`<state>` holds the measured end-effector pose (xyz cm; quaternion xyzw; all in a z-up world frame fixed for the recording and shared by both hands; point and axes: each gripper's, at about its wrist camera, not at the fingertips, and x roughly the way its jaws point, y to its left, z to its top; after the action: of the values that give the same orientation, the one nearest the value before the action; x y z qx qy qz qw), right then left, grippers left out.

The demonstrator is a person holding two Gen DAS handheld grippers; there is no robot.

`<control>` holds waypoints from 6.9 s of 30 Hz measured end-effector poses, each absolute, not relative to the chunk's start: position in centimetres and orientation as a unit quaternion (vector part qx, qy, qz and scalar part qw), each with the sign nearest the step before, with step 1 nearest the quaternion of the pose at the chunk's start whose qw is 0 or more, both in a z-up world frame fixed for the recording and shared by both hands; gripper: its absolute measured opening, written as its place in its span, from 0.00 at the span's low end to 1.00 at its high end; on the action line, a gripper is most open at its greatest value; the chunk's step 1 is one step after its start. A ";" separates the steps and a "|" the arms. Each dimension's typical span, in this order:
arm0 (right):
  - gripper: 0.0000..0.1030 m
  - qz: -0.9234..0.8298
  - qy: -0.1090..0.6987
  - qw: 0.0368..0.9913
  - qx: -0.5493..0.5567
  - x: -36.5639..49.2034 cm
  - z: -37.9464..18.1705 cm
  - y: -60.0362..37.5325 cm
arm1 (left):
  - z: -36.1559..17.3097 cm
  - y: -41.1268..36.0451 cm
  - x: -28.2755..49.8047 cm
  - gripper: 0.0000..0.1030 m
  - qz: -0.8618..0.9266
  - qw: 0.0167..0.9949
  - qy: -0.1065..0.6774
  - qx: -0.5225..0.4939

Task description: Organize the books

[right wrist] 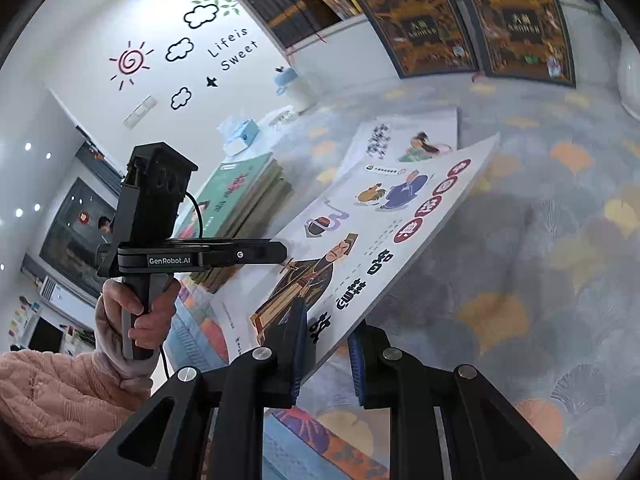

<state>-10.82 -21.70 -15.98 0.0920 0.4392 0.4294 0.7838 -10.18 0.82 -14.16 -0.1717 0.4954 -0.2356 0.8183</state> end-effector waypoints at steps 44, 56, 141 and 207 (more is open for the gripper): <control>0.19 0.552 0.454 0.699 0.006 -6.3 -14.5 9.6 | -13.7 25.8 -16.1 0.24 -0.037 0.883 0.420 -0.209; 0.30 0.524 0.471 0.710 0.010 -6.3 -16.3 10.3 | -13.2 24.9 -16.6 0.27 0.022 0.901 0.404 -0.155; 1.00 0.136 0.425 0.895 0.012 2.9 -22.8 -20.3 | -20.5 1.2 -0.4 1.00 0.069 0.897 0.428 -0.084; 1.00 0.130 0.425 0.896 0.002 2.8 -22.7 -20.1 | -20.5 1.2 -0.4 1.00 0.070 0.898 0.426 -0.084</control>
<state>2.84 -20.13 -22.69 0.0016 0.4253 0.1296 0.8957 -0.43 1.19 -20.47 -0.0840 0.4265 0.0704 0.8978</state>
